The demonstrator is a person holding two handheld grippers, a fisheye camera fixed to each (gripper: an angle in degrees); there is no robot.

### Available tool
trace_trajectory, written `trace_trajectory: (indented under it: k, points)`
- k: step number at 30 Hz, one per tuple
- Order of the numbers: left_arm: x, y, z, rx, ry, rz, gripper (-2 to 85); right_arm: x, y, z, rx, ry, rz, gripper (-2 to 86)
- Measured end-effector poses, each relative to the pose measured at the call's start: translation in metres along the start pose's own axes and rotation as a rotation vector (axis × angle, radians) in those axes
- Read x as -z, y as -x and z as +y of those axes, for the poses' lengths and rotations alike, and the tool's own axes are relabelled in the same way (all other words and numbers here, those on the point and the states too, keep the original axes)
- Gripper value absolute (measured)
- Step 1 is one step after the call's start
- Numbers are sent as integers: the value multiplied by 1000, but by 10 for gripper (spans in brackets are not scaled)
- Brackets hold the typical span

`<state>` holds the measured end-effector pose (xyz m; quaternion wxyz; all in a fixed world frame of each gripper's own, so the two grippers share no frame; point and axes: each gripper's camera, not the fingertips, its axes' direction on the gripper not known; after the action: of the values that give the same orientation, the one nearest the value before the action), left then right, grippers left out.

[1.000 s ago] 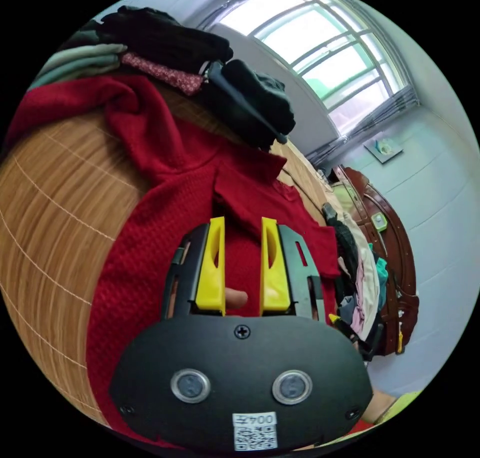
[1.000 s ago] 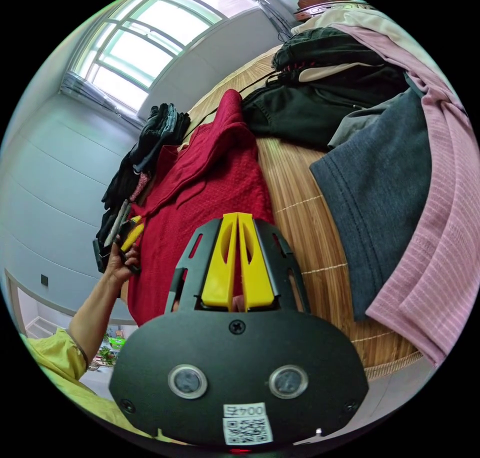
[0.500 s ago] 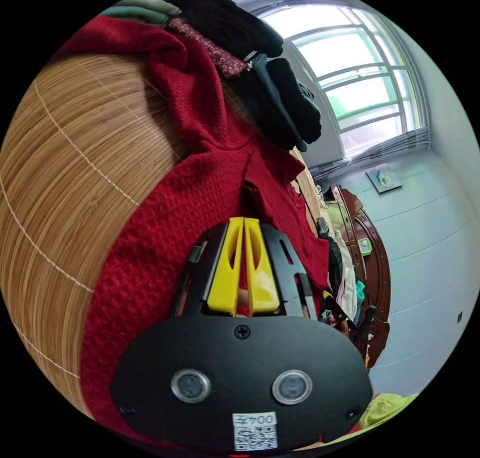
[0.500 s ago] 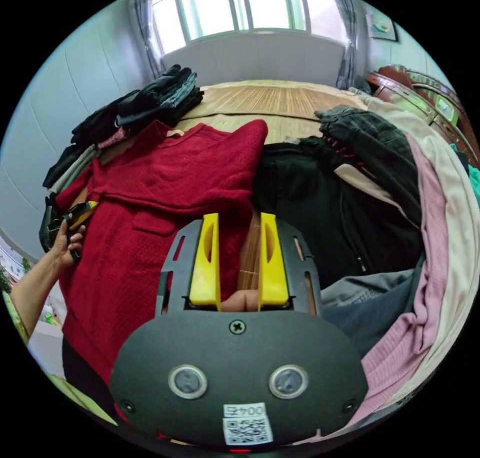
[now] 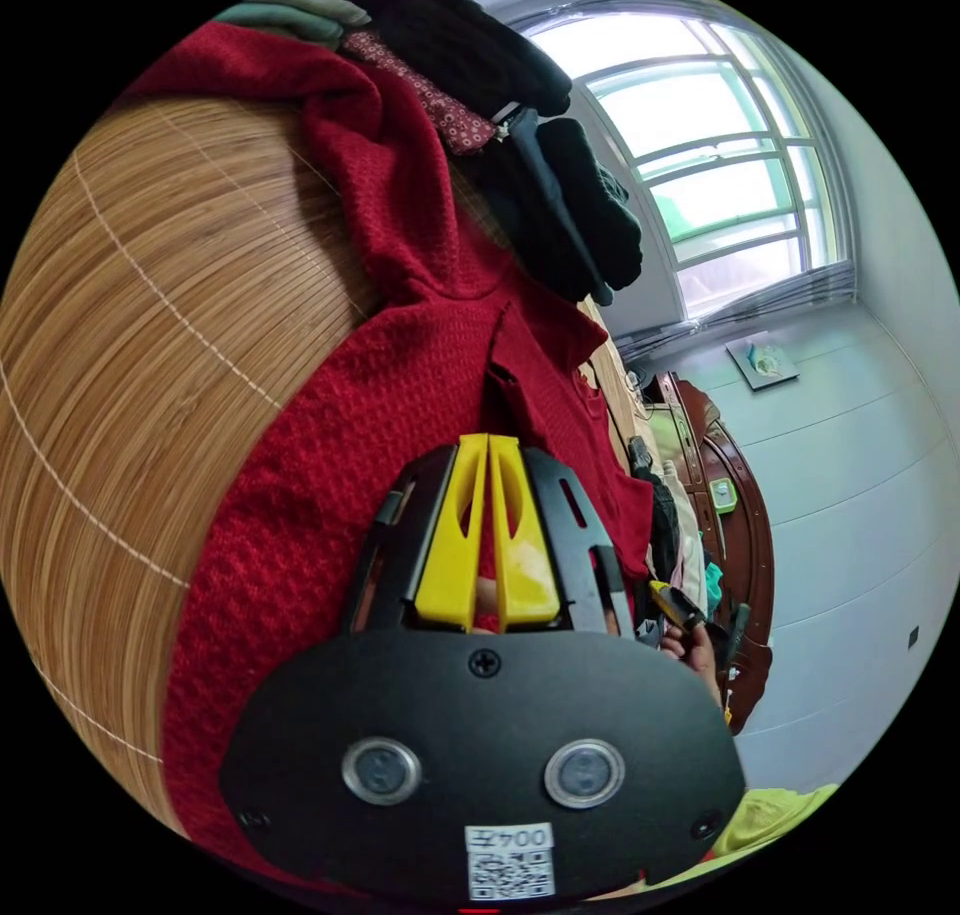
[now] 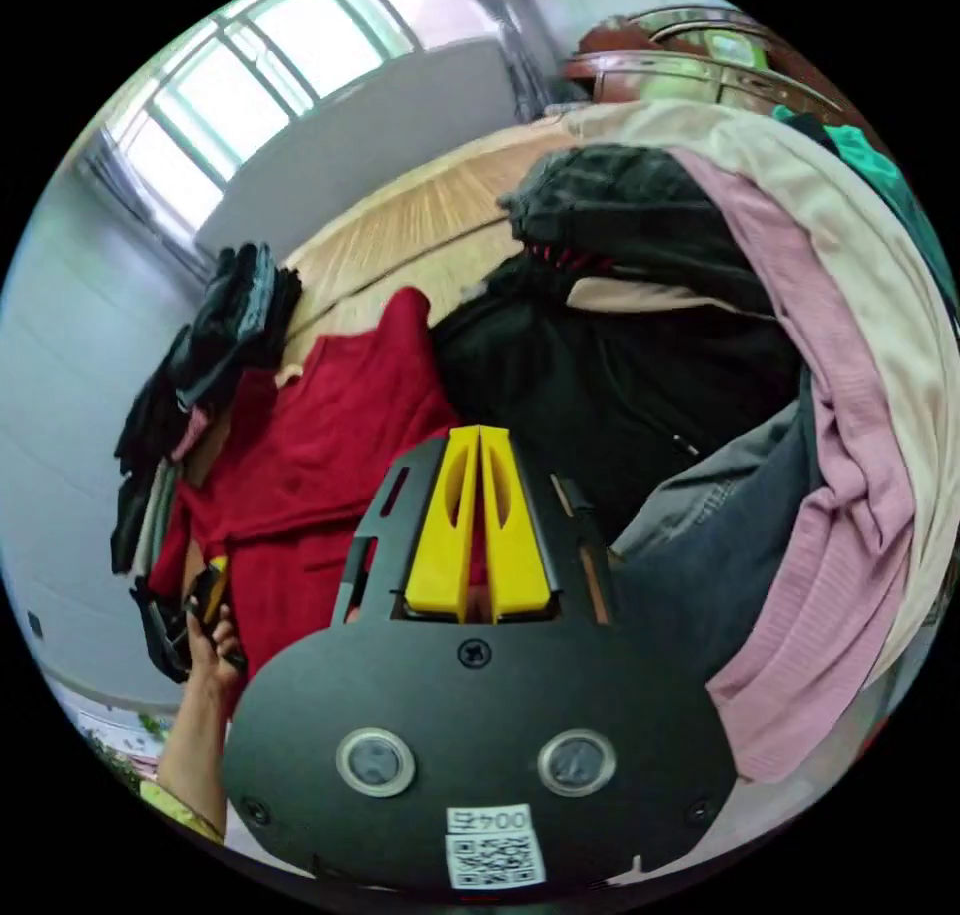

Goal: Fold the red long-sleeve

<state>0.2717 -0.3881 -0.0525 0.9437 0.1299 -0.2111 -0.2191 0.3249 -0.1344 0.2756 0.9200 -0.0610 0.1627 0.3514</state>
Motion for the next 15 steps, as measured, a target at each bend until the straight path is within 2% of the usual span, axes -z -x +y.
trace_trajectory:
  k: [2,4,5,8,10,12,15]
  points:
    - [2,-1,5,1,0,0,7,-5,20,3,81,-47,-5,-3]
    - [2,-3,10,2,1,1,7,-41,27,1,122,84,51,-3]
    - [2,-3,13,3,1,3,7,-67,21,-1,98,227,98,-2]
    - [1,-6,23,4,1,3,7,-23,22,0,8,39,81,9]
    - [0,-6,29,5,1,9,7,1,49,12,103,-34,89,44]
    - [-2,-7,36,9,0,18,8,-9,85,38,241,74,44,87]
    - [-7,-11,50,7,0,22,12,-40,88,75,151,220,-84,89]
